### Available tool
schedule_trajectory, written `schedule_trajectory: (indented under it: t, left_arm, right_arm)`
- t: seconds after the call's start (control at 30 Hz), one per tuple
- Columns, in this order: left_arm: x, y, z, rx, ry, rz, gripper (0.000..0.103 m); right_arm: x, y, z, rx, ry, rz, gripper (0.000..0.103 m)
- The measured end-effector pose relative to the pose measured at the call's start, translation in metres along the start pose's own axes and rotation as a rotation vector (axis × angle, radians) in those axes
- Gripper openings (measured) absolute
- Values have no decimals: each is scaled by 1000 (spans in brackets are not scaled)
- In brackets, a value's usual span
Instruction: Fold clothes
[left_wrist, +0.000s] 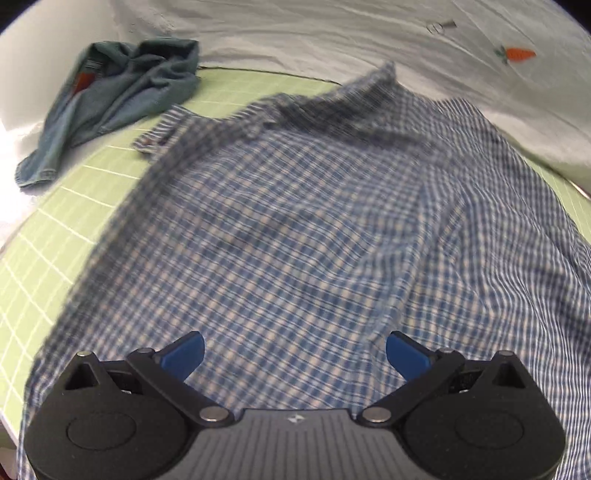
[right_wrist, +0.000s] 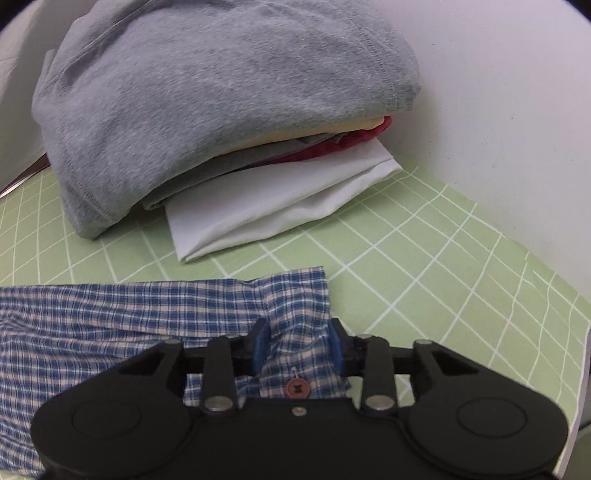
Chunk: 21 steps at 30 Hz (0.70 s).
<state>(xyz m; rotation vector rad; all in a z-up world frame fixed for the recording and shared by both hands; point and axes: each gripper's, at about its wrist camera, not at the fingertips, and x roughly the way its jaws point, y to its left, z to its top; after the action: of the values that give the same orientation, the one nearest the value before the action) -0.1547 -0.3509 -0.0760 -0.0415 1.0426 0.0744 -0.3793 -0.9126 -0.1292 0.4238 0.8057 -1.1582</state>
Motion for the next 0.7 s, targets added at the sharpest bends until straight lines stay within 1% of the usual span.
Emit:
schedule_trajectory:
  t: [0.03, 0.1, 0.13, 0.2, 0.33, 0.47, 0.53, 0.6, 0.67, 0.7]
  left_arm:
    - [-3, 7, -2, -22, -8, 5, 103]
    - [-8, 20, -7, -65, -21, 13, 103]
    - [-10, 27, -11, -78, -23, 13, 103]
    - [-15, 38, -21, -87, -22, 9, 103]
    - [-22, 59, -38, -75, -4, 0, 103]
    - [-31, 81, -46, -53, -5, -17, 103]
    - [-34, 91, -48, -32, -5, -20, 103]
    - [-36, 99, -49, -18, -4, -21, 103]
    - [-37, 107, -51, -5, 0, -30, 103]
    - [-37, 110, -52, 1, 2, -34, 103]
  right_arm:
    - [-9, 3, -3, -1, -12, 3, 44]
    - [-30, 11, -13, -21, -36, 22, 58]
    - [-42, 16, -20, -31, -44, 47, 59]
    - [-67, 33, -39, -53, -33, 140, 59]
    - [-114, 78, -80, -122, 29, 379, 59]
    - [-149, 112, -115, -149, 111, 552, 59]
    - [-161, 123, -130, -179, 145, 573, 61]
    - [-170, 129, -145, -209, 166, 551, 63]
    - [-174, 127, -156, -208, 189, 536, 63]
    - [-175, 125, -162, -203, 201, 530, 61]
